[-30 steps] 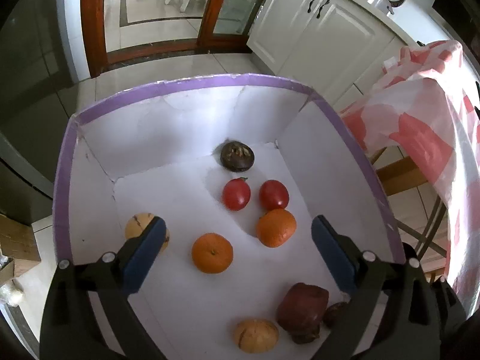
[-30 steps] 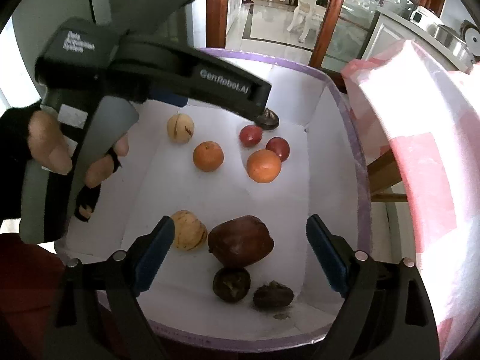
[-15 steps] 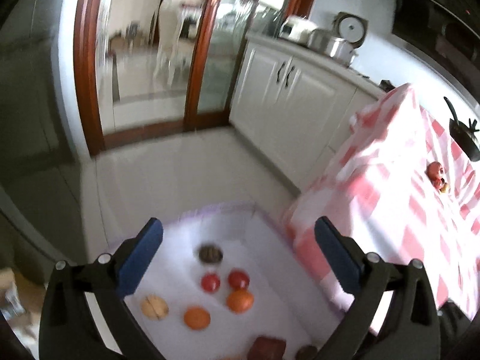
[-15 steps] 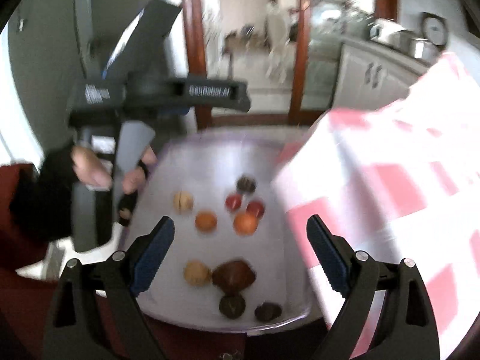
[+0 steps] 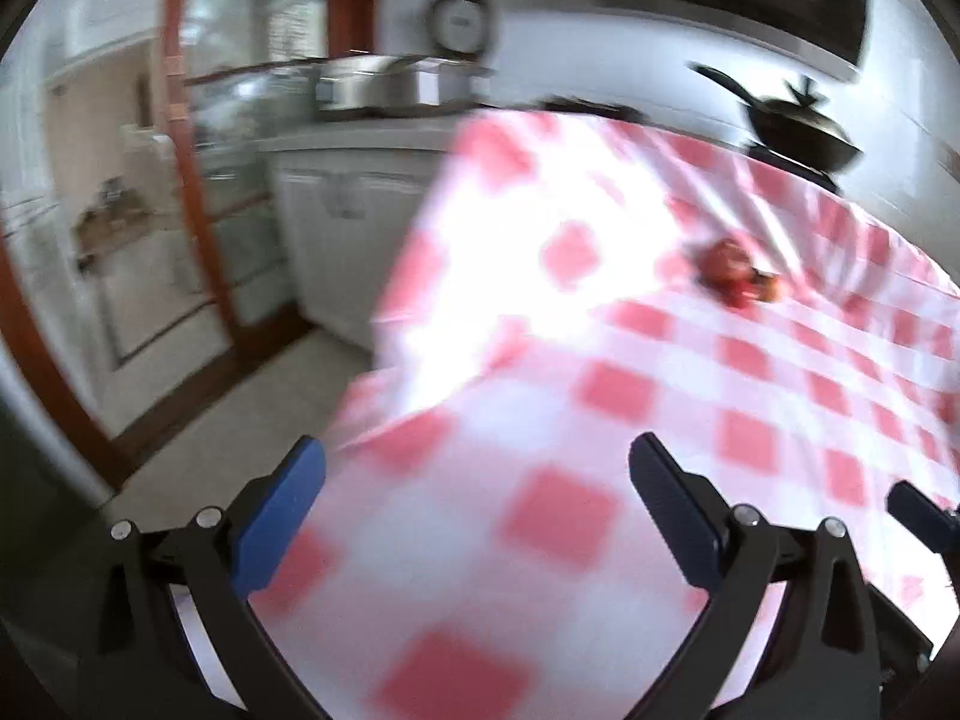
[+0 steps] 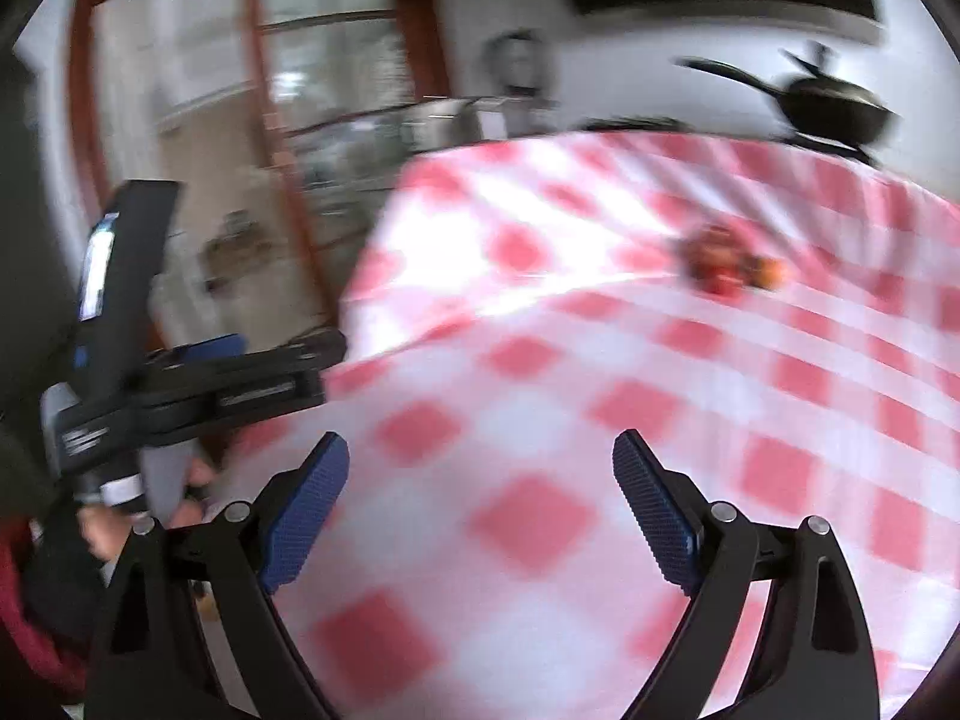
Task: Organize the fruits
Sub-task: 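Move both open tools back over the remaining fruits on the table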
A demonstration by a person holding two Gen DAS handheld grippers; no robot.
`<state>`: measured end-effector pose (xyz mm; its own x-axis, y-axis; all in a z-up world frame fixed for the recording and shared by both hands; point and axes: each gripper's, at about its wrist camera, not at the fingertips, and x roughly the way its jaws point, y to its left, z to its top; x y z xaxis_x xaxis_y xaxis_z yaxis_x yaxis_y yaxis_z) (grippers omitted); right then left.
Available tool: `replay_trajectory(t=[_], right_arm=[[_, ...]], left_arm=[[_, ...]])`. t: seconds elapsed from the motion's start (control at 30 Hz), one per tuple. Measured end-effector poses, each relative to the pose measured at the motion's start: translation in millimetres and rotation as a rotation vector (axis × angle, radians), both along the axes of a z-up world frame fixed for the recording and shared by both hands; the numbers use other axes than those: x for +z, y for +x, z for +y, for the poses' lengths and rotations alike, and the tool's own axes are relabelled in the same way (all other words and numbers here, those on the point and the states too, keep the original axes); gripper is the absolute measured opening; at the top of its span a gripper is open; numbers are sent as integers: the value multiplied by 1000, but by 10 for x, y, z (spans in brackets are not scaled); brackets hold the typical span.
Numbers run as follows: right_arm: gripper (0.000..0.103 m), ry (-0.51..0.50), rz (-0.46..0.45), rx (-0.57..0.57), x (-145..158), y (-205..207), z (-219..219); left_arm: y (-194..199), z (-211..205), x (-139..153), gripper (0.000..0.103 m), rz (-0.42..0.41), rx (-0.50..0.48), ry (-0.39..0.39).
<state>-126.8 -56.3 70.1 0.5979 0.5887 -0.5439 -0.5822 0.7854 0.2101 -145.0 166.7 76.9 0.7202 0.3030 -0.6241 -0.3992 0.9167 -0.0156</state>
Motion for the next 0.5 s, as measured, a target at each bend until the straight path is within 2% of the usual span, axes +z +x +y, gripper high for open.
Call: replay_trajectory(t=[0.17,0.27,0.37,0.5], right_arm=[[87,10,90,-201,-192,547,-479],[87,13,154,-305,-355,916,-742],[87,30,211,-380,-484,1153,-924],[87,5,249,-410,-555,1407,-997]], left_arm=[[865,-418,-173,101,16,-166,-119],[1286,-553,-327,101,63,-212,-174],[1639,-690,-460,101,110,-241,-171],[1971,-767,-616,101,123,-257,-147]])
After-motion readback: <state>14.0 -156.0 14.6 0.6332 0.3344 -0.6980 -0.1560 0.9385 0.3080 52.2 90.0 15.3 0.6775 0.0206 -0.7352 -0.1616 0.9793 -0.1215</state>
